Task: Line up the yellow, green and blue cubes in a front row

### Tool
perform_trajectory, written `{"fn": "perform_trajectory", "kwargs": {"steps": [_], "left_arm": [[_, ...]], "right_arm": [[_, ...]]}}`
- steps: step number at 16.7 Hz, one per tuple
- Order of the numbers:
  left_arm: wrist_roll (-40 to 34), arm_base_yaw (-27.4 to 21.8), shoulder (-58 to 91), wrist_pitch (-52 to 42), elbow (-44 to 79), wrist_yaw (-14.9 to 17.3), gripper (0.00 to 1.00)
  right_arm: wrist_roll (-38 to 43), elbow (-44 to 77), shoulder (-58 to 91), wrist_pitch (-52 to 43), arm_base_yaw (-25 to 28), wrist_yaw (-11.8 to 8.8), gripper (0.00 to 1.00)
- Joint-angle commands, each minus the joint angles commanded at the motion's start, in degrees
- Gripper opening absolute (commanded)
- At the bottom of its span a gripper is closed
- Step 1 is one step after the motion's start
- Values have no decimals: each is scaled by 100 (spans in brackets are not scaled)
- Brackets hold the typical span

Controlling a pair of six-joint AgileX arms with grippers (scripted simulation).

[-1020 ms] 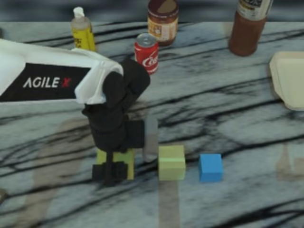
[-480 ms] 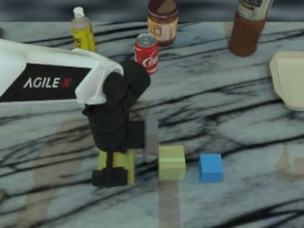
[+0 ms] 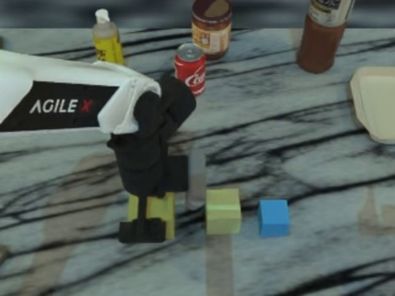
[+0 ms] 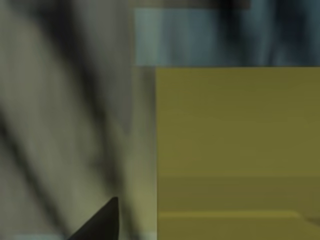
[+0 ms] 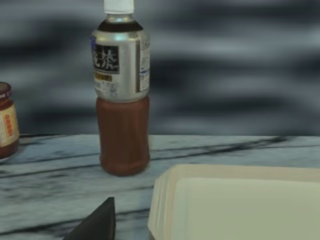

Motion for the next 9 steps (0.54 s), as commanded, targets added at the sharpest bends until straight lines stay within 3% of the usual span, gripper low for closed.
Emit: {"fn": "perform_trajectory", "kwargs": {"steps": [9], "left_arm": [[-15,115,-537,-1388,861,-1,100]], "right_arm": [[0,0,0,0,0,0,100]]}}
